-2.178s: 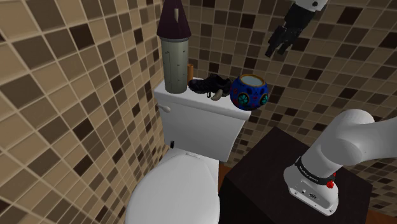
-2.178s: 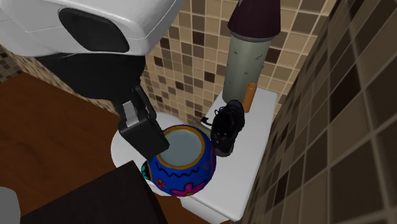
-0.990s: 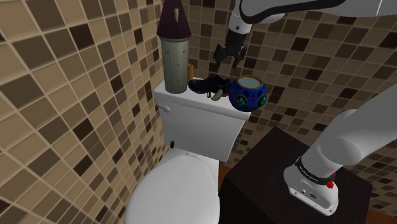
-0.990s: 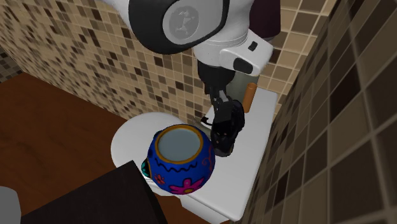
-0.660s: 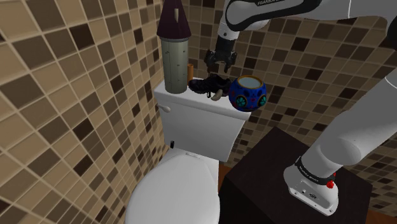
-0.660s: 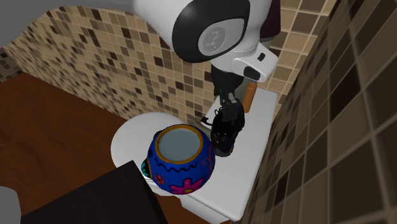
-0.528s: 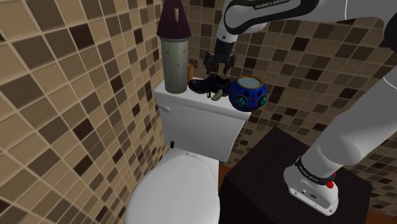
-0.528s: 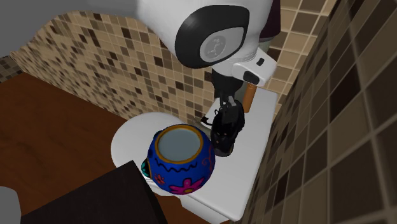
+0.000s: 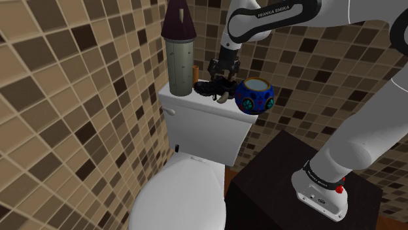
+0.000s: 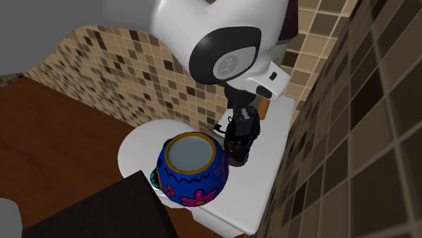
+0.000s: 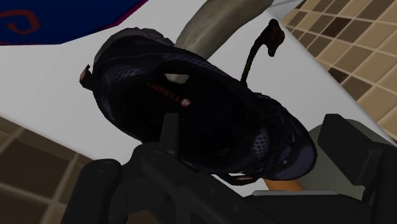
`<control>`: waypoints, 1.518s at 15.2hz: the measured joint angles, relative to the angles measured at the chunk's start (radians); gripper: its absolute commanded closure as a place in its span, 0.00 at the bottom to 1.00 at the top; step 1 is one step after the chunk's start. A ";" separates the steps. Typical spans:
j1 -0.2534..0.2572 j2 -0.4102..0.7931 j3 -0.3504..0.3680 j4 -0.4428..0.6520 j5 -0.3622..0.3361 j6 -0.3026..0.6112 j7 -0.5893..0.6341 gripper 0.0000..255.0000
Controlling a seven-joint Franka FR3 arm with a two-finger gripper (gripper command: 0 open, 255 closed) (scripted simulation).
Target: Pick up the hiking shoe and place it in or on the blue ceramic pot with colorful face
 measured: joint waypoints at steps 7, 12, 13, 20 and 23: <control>0.000 0.000 0.000 0.000 0.000 0.000 0.000 1.00; 0.000 -0.001 0.000 -0.001 0.000 0.000 0.000 1.00; 0.000 -0.001 0.000 -0.001 0.000 0.000 0.000 1.00; -0.001 -0.017 -0.001 0.059 -0.003 -0.077 0.008 1.00; -0.001 -0.023 -0.002 0.092 -0.004 -0.116 0.012 1.00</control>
